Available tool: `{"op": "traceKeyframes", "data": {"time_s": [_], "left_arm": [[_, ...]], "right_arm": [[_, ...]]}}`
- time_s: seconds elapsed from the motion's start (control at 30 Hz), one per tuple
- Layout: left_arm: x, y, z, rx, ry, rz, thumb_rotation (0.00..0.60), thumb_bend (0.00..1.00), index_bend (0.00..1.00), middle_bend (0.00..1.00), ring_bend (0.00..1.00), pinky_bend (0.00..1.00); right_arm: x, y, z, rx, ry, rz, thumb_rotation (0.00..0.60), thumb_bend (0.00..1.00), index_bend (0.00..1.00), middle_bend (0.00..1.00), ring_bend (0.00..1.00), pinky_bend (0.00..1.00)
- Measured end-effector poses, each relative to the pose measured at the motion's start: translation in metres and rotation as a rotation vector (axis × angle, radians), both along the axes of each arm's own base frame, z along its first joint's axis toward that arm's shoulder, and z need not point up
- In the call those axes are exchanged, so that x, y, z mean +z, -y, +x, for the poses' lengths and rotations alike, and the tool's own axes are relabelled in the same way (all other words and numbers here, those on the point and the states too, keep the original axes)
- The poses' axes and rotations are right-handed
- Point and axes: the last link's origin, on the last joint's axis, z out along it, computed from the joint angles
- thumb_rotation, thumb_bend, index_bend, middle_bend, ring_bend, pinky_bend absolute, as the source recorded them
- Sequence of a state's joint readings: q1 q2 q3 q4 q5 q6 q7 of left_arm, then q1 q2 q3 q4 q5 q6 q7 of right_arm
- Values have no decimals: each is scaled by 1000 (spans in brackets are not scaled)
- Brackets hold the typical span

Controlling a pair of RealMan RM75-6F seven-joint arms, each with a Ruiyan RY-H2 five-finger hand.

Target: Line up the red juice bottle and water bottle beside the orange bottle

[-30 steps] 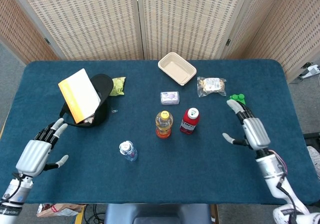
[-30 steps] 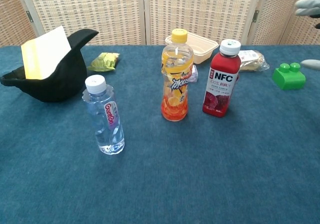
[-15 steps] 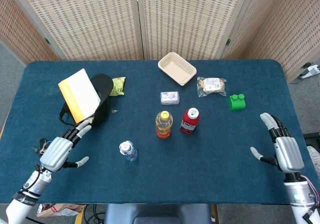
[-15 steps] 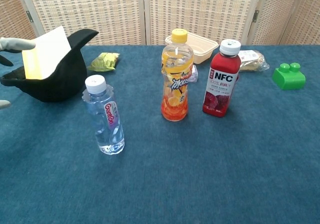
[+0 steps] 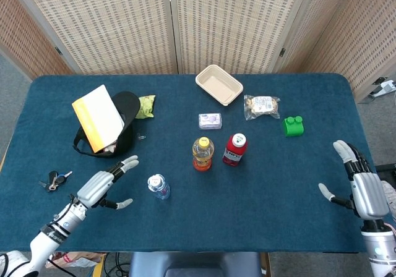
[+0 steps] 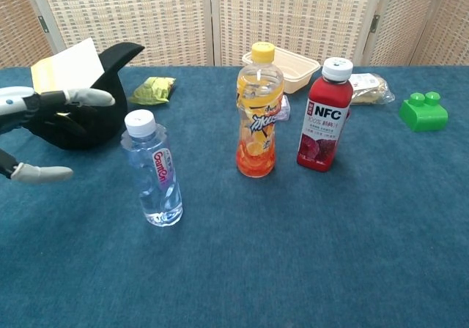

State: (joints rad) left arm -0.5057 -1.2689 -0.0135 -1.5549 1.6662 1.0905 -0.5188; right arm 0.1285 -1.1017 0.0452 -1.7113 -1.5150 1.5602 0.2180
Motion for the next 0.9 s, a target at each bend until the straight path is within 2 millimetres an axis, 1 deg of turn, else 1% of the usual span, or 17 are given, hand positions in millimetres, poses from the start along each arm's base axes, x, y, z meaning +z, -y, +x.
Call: {"op": "traceKeyframes", "data": {"time_s": [0.33, 0.53, 0.63, 0.7, 0.77, 0.9], "left_arm": [[-35, -10, 15, -4, 48, -58, 600, 223, 35, 0, 33, 138], [-50, -16, 22, -3, 68, -71, 600, 223, 124, 16, 75, 182], [-56, -19, 24, -2, 75, -79, 600, 223, 203, 69, 129, 258], [-59, -20, 25, -3, 77, -75, 600, 223, 280, 131, 191, 360], [-62, -21, 26, -7, 74, -65, 600, 223, 313, 178, 234, 418], [-70, -23, 27, -2, 75, -63, 600, 223, 379, 268, 305, 488]], "right_arm": [[0, -2, -2, 2, 10, 15, 600, 266, 0, 74, 0, 106], [0, -2, -4, -5, 13, 23, 600, 265, 0, 74, 0, 106], [0, -2, -5, -6, 15, 23, 600, 265, 0, 74, 0, 106], [0, -2, -5, -8, 18, 26, 600, 266, 0, 74, 0, 106], [-1, -2, -7, -12, 21, 30, 600, 266, 0, 74, 0, 106], [-1, -2, -8, -17, 27, 31, 600, 266, 0, 74, 0, 106]]}}
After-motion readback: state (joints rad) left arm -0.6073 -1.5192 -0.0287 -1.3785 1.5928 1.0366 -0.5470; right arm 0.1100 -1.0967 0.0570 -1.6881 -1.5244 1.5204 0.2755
